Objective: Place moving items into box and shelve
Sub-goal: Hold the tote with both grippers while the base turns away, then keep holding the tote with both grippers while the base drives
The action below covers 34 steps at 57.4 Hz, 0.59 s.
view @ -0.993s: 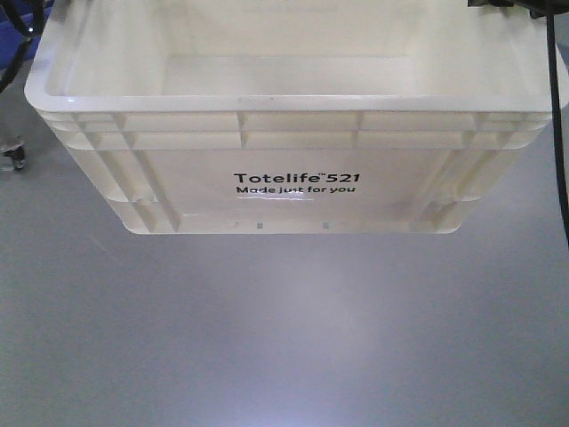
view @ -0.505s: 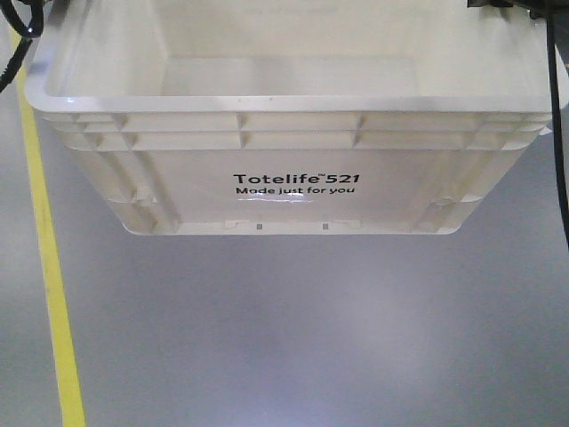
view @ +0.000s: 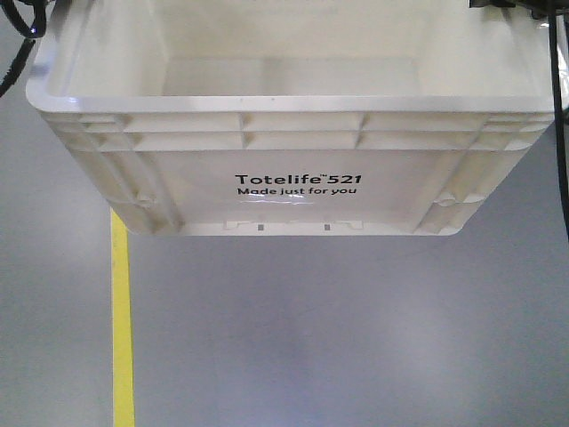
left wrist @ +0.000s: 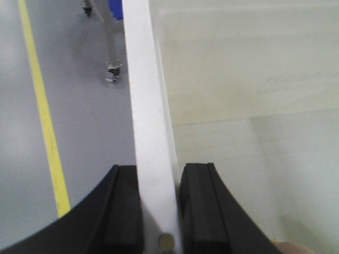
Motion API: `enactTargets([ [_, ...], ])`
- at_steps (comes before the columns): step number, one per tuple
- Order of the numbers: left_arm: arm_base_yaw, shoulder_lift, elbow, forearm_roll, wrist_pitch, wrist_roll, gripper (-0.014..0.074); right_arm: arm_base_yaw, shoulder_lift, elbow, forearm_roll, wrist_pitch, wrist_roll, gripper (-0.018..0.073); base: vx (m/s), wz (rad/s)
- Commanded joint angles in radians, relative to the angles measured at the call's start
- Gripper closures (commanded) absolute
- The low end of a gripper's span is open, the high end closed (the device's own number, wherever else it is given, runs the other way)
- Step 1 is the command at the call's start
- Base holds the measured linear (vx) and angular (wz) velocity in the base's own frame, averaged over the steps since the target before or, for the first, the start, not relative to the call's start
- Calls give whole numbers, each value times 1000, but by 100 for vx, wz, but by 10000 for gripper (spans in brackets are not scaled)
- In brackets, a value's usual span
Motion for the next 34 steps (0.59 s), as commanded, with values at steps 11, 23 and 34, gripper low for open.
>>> enactTargets([
  [11, -2, -55, -37, 75, -118, 9, 594, -7, -55, -44, -56, -151, -10, 564, 12, 48],
  [23, -2, -55, -37, 74, -118, 9, 594, -7, -55, -44, -56, -151, -10, 564, 18, 58],
  [34, -2, -55, -37, 74, -118, 9, 594, -7, -55, -44, -56, -151, -10, 564, 22, 59],
])
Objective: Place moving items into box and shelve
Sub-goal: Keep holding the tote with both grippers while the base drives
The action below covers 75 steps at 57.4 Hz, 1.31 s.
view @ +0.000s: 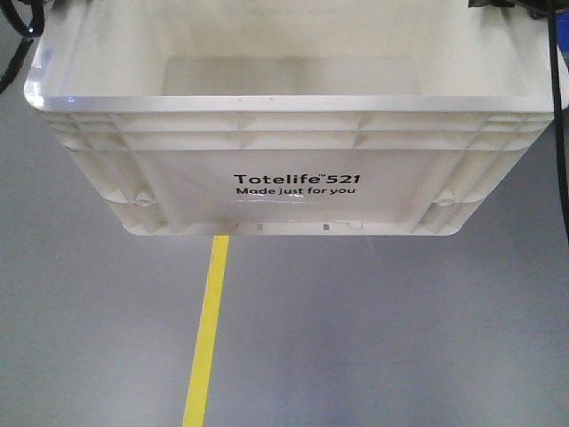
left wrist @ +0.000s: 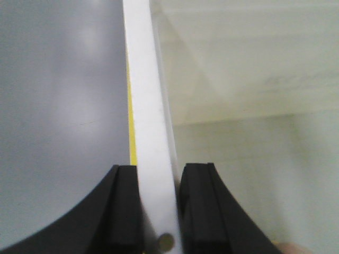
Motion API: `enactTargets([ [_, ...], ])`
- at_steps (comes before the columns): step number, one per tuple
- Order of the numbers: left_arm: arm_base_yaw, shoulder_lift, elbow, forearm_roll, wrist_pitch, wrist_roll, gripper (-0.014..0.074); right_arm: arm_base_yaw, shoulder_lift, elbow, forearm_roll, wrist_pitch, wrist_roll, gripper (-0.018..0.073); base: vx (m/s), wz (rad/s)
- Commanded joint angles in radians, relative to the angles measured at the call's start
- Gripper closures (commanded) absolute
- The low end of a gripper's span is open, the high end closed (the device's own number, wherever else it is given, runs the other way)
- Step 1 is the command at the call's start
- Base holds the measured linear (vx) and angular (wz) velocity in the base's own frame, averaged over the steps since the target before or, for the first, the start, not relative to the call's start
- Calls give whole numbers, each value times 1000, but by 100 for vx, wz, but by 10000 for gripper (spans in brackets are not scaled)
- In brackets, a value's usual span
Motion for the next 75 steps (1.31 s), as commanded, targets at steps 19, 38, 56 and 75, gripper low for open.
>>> enactTargets([
  [19, -2, -55, -37, 73, -118, 9, 594, -7, -54, -44, -57, -151, -11, 564, 28, 44],
  [38, -2, -55, -37, 73, -118, 9, 594, -7, -54, -44, -57, -151, -11, 564, 36, 21],
  [56, -2, -55, -37, 73, -118, 9, 594, -7, -54, -44, -57, -148, -11, 564, 45, 12],
  [75, -2, -55, -37, 73, -118, 9, 594, -7, -54, -44, -57, -144, -11, 564, 54, 8],
])
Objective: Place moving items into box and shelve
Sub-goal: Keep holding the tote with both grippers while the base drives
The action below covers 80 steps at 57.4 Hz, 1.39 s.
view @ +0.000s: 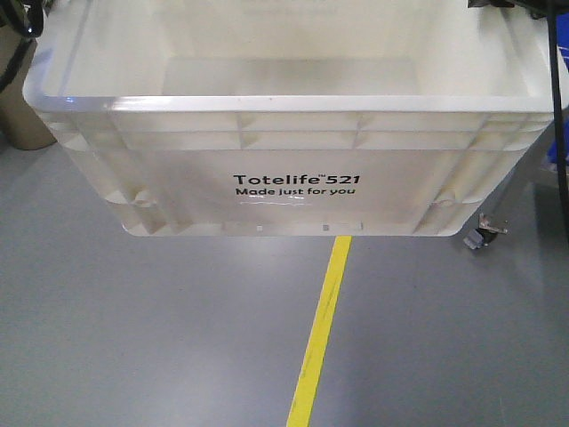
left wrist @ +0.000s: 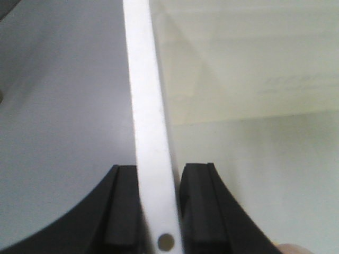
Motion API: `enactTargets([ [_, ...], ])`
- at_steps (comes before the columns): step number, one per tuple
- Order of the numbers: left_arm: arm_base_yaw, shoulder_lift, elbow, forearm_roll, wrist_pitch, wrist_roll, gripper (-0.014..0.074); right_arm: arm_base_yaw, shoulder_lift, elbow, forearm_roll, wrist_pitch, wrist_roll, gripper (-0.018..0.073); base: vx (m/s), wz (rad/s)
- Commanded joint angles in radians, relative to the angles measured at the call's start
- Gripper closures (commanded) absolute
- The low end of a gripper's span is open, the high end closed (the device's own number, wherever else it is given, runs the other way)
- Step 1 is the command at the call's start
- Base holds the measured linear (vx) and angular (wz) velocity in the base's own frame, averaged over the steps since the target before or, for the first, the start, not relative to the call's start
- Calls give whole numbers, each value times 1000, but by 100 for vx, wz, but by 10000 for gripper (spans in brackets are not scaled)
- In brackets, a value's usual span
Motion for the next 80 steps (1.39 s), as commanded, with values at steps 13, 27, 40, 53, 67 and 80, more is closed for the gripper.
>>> enactTargets([
  [13, -2, -55, -37, 72, -122, 9, 594, -8, -54, -44, -59, -147, -11, 564, 57, 5],
  [27, -2, -55, -37, 72, -122, 9, 594, -8, -54, -44, -59, -147, -11, 564, 58, 3],
  [40, -2, -55, -37, 72, -125, 9, 594, -8, -53, -44, -61, -138, -11, 564, 60, -7],
  [53, -2, -55, -37, 73, -125, 9, 594, -8, -50, -44, -58, -139, -11, 564, 62, -13],
  [67, -2, -55, -37, 73, -125, 9, 594, -8, -50, -44, -59, -135, -11, 564, 63, -16],
  [80, -2, -55, -37, 73, -125, 9, 594, -8, -50, -44, -59, -131, -11, 564, 66, -19],
])
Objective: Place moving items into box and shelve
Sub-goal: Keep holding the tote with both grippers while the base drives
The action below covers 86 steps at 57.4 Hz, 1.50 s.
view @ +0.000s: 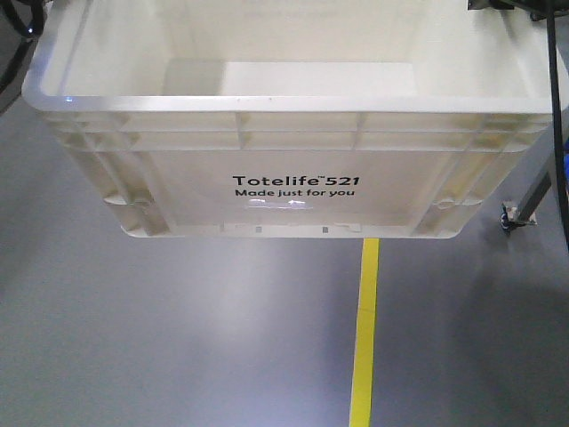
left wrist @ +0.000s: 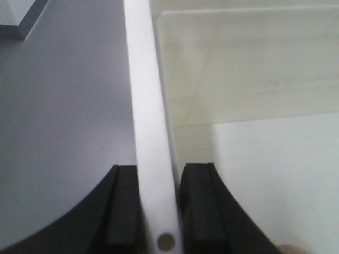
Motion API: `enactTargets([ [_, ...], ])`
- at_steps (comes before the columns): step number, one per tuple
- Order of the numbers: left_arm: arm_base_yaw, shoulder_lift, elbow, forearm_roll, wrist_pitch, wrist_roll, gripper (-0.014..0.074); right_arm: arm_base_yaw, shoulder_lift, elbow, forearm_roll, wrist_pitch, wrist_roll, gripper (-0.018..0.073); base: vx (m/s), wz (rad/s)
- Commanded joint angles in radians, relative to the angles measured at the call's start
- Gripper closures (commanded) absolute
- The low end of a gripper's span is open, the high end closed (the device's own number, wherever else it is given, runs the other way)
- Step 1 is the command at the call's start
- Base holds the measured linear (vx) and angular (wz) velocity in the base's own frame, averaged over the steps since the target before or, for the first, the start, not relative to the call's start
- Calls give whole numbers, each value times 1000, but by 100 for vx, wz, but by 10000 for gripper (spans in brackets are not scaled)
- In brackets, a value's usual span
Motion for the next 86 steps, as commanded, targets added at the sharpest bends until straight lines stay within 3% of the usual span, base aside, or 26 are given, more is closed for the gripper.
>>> enactTargets([
  [1, -2, -55, -37, 73, -124, 9, 594, -8, -50, -44, -60, -138, -11, 564, 67, -17],
  [86, -2, -55, -37, 73, -125, 9, 594, -8, -50, -44, -50, -131, -11, 564, 69, -18],
])
